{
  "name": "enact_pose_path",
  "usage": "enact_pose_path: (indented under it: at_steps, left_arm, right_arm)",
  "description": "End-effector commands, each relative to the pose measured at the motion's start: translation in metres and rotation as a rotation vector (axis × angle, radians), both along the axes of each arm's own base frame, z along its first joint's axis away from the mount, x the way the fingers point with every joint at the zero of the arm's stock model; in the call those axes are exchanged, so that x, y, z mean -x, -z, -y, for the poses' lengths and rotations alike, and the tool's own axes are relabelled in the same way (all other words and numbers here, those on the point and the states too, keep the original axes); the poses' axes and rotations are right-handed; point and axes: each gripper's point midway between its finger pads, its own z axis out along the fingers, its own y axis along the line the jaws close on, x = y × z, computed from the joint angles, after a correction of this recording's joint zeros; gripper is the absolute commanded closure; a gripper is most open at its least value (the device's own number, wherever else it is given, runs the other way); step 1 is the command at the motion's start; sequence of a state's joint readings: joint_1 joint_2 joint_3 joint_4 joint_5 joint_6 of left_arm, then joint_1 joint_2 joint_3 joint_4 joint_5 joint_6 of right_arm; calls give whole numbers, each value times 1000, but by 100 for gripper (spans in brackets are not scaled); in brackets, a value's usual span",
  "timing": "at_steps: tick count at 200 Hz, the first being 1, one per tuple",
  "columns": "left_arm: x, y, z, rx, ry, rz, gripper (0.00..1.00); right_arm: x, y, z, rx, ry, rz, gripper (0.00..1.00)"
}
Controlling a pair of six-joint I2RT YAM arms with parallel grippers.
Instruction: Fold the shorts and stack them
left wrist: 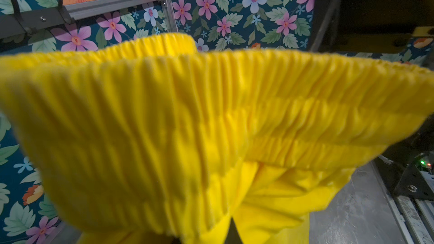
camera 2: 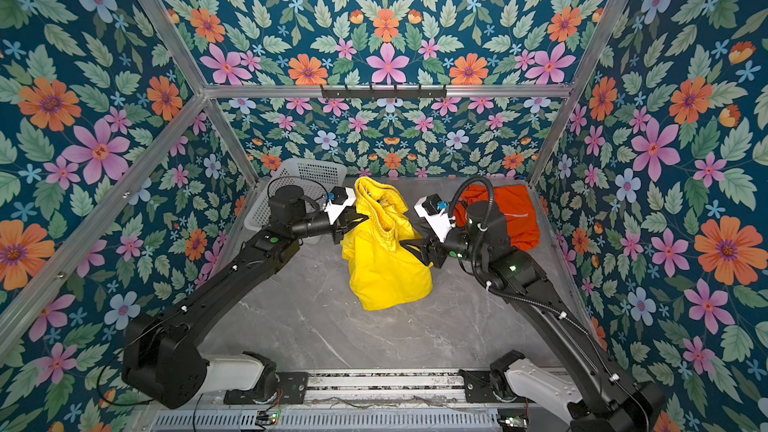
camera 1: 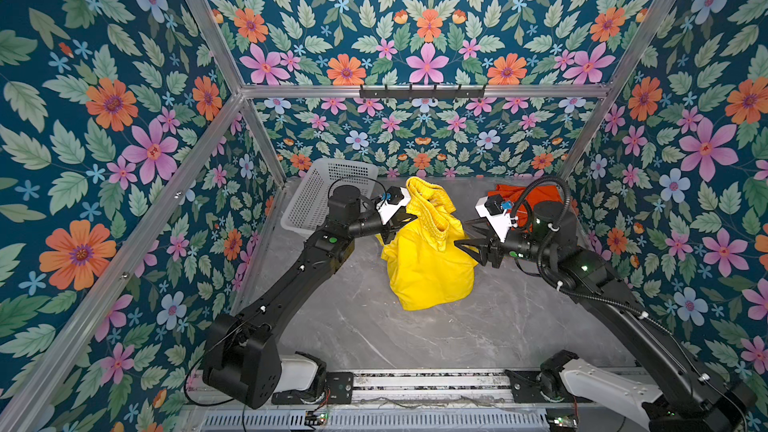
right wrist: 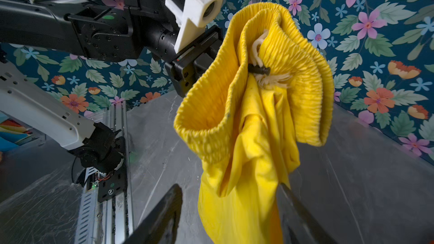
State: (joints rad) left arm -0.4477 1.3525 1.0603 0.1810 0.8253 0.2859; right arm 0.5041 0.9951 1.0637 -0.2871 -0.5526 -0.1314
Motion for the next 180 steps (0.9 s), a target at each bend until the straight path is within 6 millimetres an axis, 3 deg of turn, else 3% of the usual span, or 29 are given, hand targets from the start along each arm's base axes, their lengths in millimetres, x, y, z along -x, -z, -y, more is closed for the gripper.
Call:
enact_pose_path:
  at_steps: [1, 27, 77, 114, 139, 160, 167, 180]
  left_arm:
    - [-6, -18, 3, 65, -23, 32, 100]
    - [-1, -16, 9, 72, 6, 35, 100]
    - [4, -11, 14, 59, 31, 20, 100]
    - [5, -10, 16, 57, 31, 17, 100]
    - [1, -6, 17, 47, 14, -10, 100]
    - [-10, 3, 15, 35, -39, -62, 100]
    - [-17, 7, 14, 27, -75, -85, 93]
    - [-33, 16, 6, -3, -176, -136, 75]
  right_arm:
    - [2, 6, 2, 20, 40, 45, 37]
    - [3, 21, -15, 13, 14, 38, 37]
    - [-28, 1, -26, -61, 112, 136, 39]
    - [-30, -13, -34, -124, 95, 184, 41]
    - [-30, -16, -41, -142, 60, 181, 58]
    - [-35, -13, -40, -122, 83, 178, 88]
    - [-40, -12, -36, -110, 121, 174, 96]
    - [-45, -3, -27, -42, 148, 154, 100]
